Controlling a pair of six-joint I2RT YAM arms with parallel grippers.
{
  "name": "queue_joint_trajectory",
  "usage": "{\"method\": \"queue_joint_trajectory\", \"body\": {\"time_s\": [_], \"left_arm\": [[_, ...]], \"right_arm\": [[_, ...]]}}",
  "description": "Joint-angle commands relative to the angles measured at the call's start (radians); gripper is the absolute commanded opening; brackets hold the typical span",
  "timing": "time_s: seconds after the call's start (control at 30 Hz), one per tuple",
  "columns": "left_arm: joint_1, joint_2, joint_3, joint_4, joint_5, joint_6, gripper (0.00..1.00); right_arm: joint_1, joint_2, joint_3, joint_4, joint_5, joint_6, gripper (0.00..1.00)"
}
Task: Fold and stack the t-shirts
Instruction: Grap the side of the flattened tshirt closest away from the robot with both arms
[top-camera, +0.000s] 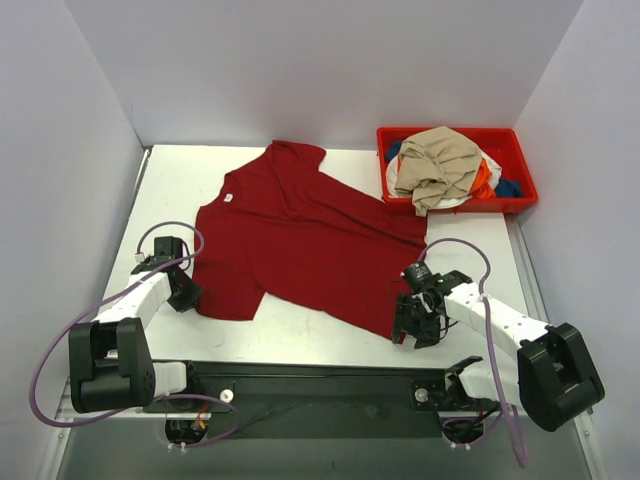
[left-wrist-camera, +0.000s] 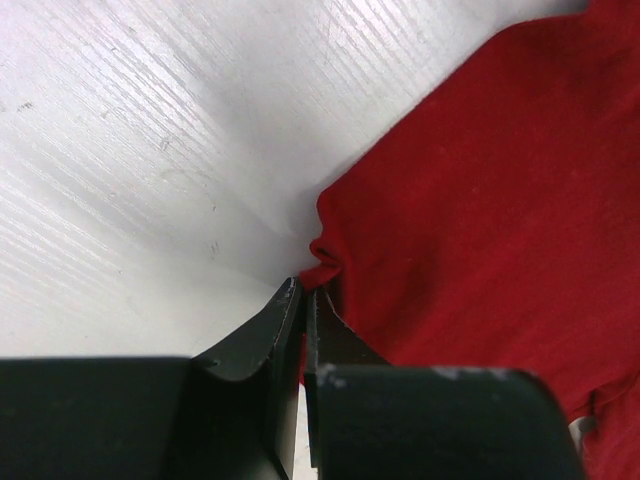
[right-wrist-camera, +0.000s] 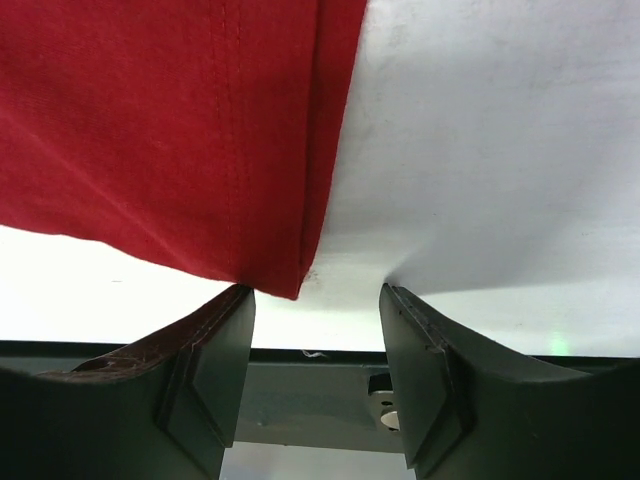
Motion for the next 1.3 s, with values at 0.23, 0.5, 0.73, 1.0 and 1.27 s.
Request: {"method": "queue_joint_trajectory", "body": {"time_s": [0.23, 0.5, 0.73, 1.0, 1.27], "left_arm": [[0.007, 0.013, 0.015, -0.009, 0.027, 0.01, 0.0], [0.029, 0.002, 0.024, -0.021, 0.02, 0.039, 0.0], [0.088, -0.033, 0.049, -0.066, 0.069, 0.041, 0.0], [0.093, -0.05, 0.049, -0.067, 0.09, 0.039, 0.0], [0.093, -0.051, 0.053, -0.067, 0.087, 0.053, 0.0]], "right_arm": [[0.008, 0.057, -0.014, 0.026, 0.008, 0.0, 0.49], [0.012, 0.107, 0.003, 0.04, -0.019, -0.02, 0.26], [0.012, 0.127, 0.02, 0.035, -0.068, -0.052, 0.08], [0.012, 0.14, 0.081, 0.001, -0.05, -0.069, 0.12], [0.009, 0.11, 0.11, -0.011, 0.012, -0.058, 0.42]]}}
